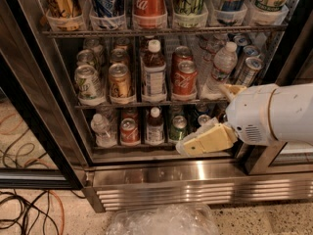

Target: Pick 7up can from middle shelf of fridge

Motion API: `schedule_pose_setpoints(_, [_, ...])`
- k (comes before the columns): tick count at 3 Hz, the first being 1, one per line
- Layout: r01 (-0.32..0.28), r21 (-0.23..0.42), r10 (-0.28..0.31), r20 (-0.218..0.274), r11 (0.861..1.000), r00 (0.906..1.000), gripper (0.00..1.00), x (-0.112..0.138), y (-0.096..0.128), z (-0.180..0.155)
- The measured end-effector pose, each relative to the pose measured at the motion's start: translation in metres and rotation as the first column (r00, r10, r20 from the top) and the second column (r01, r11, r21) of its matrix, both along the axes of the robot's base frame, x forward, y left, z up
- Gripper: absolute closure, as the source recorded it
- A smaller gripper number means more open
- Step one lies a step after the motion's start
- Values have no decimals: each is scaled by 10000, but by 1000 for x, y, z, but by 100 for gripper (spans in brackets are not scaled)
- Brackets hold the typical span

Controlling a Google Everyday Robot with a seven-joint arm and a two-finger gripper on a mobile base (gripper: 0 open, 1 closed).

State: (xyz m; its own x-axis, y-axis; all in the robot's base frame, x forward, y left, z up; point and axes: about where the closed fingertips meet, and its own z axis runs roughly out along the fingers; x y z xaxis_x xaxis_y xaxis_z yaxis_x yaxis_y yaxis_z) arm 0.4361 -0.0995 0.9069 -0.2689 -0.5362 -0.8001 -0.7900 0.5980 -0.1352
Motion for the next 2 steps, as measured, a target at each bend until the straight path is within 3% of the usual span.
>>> schedule_pose_setpoints(2, [630,1296,-648,94,9896,9979,0,11,20,-26])
